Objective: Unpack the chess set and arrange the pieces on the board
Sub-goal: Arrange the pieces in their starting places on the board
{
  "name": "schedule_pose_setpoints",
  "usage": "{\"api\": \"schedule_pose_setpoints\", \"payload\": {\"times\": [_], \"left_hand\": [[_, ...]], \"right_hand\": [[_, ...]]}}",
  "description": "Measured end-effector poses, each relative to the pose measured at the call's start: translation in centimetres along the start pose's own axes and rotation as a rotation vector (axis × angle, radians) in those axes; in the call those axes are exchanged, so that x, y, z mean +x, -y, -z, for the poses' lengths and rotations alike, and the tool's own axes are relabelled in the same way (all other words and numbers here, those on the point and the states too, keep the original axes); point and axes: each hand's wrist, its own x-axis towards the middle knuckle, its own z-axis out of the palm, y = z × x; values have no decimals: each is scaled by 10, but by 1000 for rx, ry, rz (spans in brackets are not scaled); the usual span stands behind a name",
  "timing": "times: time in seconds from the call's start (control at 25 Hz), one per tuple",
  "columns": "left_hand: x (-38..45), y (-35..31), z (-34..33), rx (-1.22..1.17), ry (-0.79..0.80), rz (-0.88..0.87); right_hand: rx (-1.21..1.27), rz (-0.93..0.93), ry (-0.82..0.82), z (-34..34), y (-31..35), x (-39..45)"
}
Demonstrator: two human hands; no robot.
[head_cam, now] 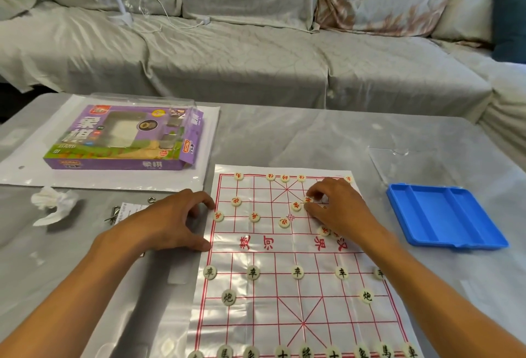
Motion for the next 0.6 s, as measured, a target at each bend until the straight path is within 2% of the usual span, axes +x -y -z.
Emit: {"api": "schedule_pose_setpoints", "payload": {"times": [0.08,0.24,0.4,0.48,0.6], "left_hand": [[0,0,0,-1,-1,-1],[0,0,1,-2,-1,-3],[0,0,1,-1,0,1],[0,0,1,-6,-1,1],[0,-1,2,-1,-2,-4]], "right_hand": [[-57,-4,2,4,1,-1],[-36,56,111,12,0,-1],[-61,55,94,14,0,3],[-56,48,46,13,2,4],[-1,112,-126,15,27,17]]}}
